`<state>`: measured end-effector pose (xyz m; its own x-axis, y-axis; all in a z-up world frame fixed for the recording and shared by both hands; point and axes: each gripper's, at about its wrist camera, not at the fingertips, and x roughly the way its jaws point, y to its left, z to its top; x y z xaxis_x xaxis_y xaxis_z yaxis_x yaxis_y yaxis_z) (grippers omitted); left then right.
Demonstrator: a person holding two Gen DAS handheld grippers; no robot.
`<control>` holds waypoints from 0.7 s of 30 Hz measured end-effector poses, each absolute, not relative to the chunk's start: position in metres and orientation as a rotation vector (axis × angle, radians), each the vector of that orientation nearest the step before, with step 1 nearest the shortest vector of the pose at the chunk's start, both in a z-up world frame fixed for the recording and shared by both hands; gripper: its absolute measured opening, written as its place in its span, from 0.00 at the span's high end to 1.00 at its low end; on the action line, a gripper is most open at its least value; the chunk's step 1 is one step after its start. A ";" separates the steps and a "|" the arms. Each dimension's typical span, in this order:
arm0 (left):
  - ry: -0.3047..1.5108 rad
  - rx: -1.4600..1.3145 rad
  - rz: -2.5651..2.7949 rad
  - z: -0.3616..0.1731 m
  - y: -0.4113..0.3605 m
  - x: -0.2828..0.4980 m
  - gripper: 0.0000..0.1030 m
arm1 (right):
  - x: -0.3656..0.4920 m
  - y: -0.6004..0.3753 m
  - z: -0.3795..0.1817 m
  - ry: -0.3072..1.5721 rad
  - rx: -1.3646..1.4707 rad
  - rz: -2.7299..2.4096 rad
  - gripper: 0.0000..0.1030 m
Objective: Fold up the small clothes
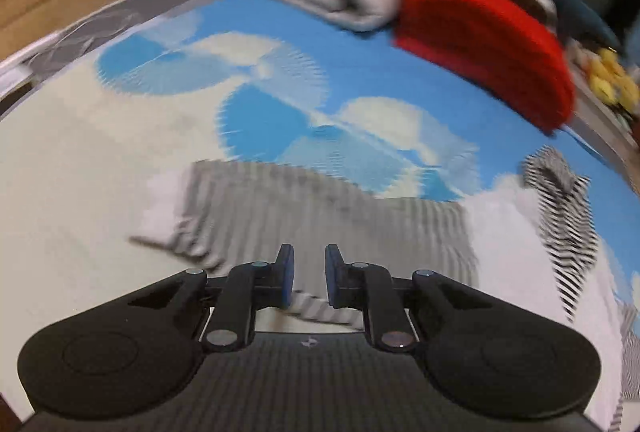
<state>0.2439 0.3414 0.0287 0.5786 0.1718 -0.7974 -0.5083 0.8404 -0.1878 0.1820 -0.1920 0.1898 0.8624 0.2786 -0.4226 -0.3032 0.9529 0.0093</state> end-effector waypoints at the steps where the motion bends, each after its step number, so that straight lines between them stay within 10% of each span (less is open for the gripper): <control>1: 0.891 -0.442 0.423 0.023 0.352 0.241 0.83 | 0.190 -0.190 0.188 0.427 -0.058 0.331 0.50; 7: 0.955 -0.633 0.504 -0.011 0.405 0.222 0.71 | 0.215 -0.178 0.149 0.501 -0.162 0.339 0.70; 13: 0.956 -0.827 0.538 -0.034 0.430 0.225 0.54 | 0.238 -0.181 0.147 0.566 -0.028 0.361 0.70; 21: 0.902 -0.980 0.611 -0.061 0.452 0.240 0.55 | 0.258 -0.195 0.125 0.663 0.024 0.305 0.70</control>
